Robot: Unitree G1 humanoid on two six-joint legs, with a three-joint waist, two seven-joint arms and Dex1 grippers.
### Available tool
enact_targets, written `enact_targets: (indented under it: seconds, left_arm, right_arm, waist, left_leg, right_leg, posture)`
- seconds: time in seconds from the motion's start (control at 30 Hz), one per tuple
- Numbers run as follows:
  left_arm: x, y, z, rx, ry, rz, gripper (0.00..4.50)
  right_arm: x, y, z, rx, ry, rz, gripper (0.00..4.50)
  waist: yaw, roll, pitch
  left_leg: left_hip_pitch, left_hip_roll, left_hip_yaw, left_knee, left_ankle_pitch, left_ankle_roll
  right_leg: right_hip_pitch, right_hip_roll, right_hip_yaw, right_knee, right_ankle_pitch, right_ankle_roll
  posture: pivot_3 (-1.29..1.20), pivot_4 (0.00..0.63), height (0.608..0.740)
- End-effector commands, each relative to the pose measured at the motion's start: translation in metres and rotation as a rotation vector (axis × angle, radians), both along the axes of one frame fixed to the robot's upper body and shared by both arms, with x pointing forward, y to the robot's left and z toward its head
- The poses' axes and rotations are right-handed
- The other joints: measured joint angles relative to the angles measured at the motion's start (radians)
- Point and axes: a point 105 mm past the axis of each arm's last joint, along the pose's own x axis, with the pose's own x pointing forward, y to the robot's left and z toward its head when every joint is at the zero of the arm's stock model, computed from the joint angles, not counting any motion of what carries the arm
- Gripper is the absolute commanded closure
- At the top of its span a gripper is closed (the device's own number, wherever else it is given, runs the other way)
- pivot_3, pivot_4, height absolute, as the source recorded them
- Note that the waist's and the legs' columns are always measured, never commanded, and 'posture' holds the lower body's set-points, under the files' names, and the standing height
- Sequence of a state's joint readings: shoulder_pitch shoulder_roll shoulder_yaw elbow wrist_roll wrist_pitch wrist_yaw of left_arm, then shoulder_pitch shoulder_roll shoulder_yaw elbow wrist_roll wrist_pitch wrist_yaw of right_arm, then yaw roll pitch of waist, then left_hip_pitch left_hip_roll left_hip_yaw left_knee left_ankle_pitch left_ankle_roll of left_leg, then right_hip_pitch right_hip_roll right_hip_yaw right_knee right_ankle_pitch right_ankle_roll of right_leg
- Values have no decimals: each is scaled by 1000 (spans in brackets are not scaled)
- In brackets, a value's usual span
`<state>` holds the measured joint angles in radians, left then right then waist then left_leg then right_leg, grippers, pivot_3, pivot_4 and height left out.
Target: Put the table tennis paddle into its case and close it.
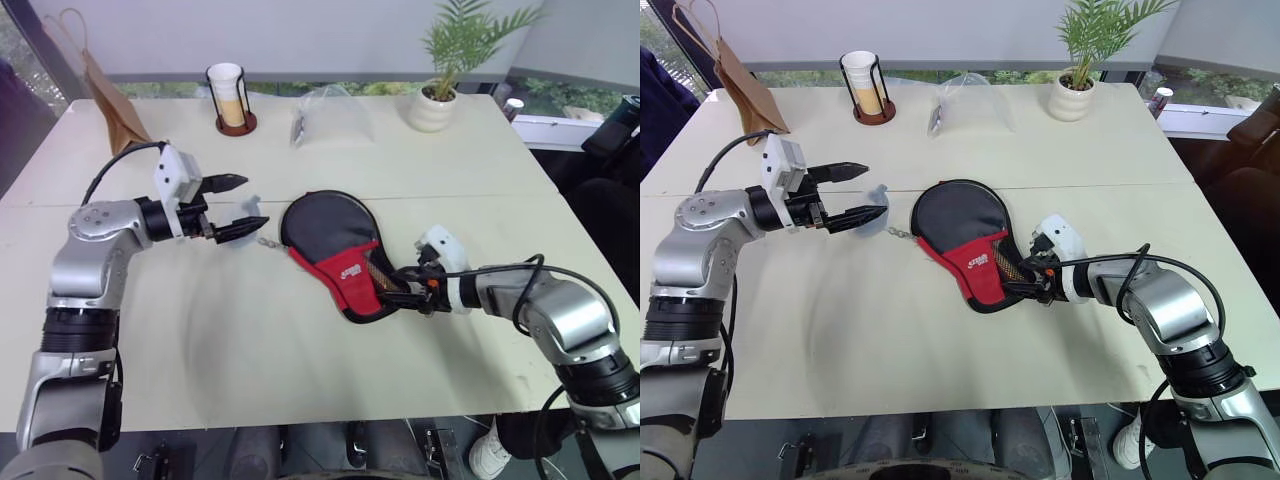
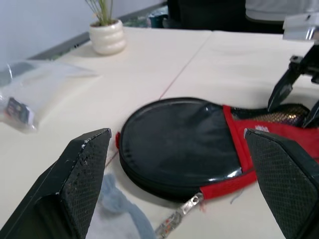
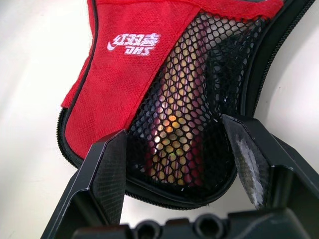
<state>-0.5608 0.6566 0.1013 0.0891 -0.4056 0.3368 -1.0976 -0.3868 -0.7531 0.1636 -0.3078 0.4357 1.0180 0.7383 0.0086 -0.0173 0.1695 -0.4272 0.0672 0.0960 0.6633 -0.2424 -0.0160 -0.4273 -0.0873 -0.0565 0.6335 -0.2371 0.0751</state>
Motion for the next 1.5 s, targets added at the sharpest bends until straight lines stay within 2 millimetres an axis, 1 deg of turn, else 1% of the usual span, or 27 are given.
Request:
enact_targets:
  seconds: [0.03, 0.1, 0.2, 0.27, 0.3, 0.47, 0.53, 0.6, 0.7, 0.73, 0.83, 0.9, 0.93, 1.07, 1.17, 1.37, 1.5]
  left_arm:
    - [-3, 5, 17, -11, -68, 24, 57]
    - [-3, 6, 17, -12, -72, 32, 57]
    - [-4, 7, 19, -16, -79, 44, 57]
    - [-4, 7, 19, -16, -81, 49, 57]
    - [-4, 8, 19, -16, -82, 51, 57]
    - [-3, 8, 22, -20, -93, 59, 57]
    - [-2, 8, 22, -22, -94, 58, 57]
    - [-2, 7, 21, -21, -94, 57, 57]
    - [-2, 6, 19, -21, -91, 54, 57]
    - [-2, 6, 18, -21, -90, 53, 57]
    - [-1, 3, 17, -24, -87, 47, 57]
    - [-1, 2, 17, -28, -87, 43, 57]
    - [-1, 1, 17, -29, -87, 42, 57]
    - [-1, 0, 17, -31, -88, 38, 57]
    - [0, 0, 18, -32, -91, 37, 57]
    - [0, 0, 19, -32, -98, 38, 57]
    - [0, 0, 19, -33, -102, 40, 57]
  right_arm:
    - [-4, -1, -22, -51, 54, -13, 1452]
    - [-7, -1, -27, -91, 51, 8, 2098]
    - [-14, 1, -35, -133, 69, 28, 3462]
    - [-22, 5, -38, -137, 99, 52, 4019]
    - [-25, 7, -39, -137, 113, 59, 4451]
    - [-50, 20, -42, -105, 220, 75, 4451]
    - [-58, 23, -42, -102, 230, 88, 4451]
    - [-54, 23, -39, -88, 191, 56, 4451]
    - [-43, 18, -33, -87, 138, 24, 4451]
    - [-37, 16, -28, -76, 110, 7, 4451]
    - [-21, 11, -10, -35, 40, -19, 3540]
    - [-17, 10, 0, -24, 10, -8, 2625]
    - [-15, 10, 6, -19, -4, 1, 2060]
    - [-12, 11, 27, -7, -48, 42, 45]
    - [-13, 11, 38, -11, -57, 75, 45]
    - [-15, 10, 47, -33, -50, 116, 45]
    - [5, -2, 46, -51, -67, 40, 45]
  waist:
    - [-2, -1, -1]
    - [-3, -2, -1]
    - [-5, -5, -4]
    - [-5, -9, -7]
    - [-5, -10, -8]
    - [-2, -15, -11]
    - [-1, -17, -13]
    - [0, -18, -14]
    - [1, -17, -14]
    - [0, -17, -13]
    - [2, -17, -13]
    - [1, -16, -12]
    - [1, -15, -12]
    - [1, -12, -9]
    - [1, -11, -8]
    - [1, -10, -7]
    - [1, -10, -7]
  left_leg:
    - [0, 0, 0, 0, 0, 0]
    - [0, 0, -1, 0, 0, 0]
    - [1, 0, -1, 0, 0, 0]
    - [2, 0, -2, 0, 0, 0]
    - [2, 0, -2, 0, 0, 0]
    - [2, 0, -3, 0, 0, 0]
    - [2, 1, -3, -1, 0, 0]
    - [2, 1, -4, -2, 0, 0]
    - [1, 0, -5, -2, 0, 0]
    - [1, 0, -5, -2, 0, 0]
    - [1, 0, -5, -2, 0, 0]
    - [1, 0, -5, -2, 0, 0]
    - [1, 0, -5, -2, 0, 0]
    - [0, 0, -4, -2, 0, 0]
    - [-1, 0, -4, -2, 0, 0]
    - [-1, 0, -4, -2, 0, 0]
    - [-1, 0, -4, -2, 0, 0]
  right_leg:
    - [0, 0, 0, 0, 0, 0]
    - [0, 0, 0, 0, 0, 0]
    - [1, 0, 0, 0, 0, 0]
    - [2, 0, 0, 0, 0, 0]
    - [2, 0, -1, 0, 0, 0]
    - [3, 0, -1, -1, -1, -1]
    - [3, 0, -2, -2, -1, -1]
    - [3, 0, -2, -3, -1, -1]
    - [3, -1, -2, -3, -1, -1]
    - [2, -1, -2, -3, -1, -1]
    - [2, -1, -2, -3, 0, -1]
    - [2, -1, -2, -3, 0, -1]
    - [2, -1, -2, -3, 0, -1]
    - [1, -1, -2, -3, 0, -1]
    - [0, -1, -2, -3, 0, -1]
    - [0, -1, -2, -3, 0, -1]
    - [0, -1, -2, -3, 0, -1]
  posture:
    - [0, 150, 740]
    - [0, 150, 740]
    - [0, 150, 740]
    - [0, 150, 740]
    - [0, 150, 740]
    - [0, 150, 740]
    - [0, 150, 740]
    - [0, 150, 740]
    - [0, 150, 740]
    - [0, 150, 740]
    - [0, 150, 740]
    - [0, 150, 740]
    - [0, 150, 740]
    - [0, 150, 740]
    - [0, 150, 740]
    - [0, 150, 740]
    - [0, 150, 740]
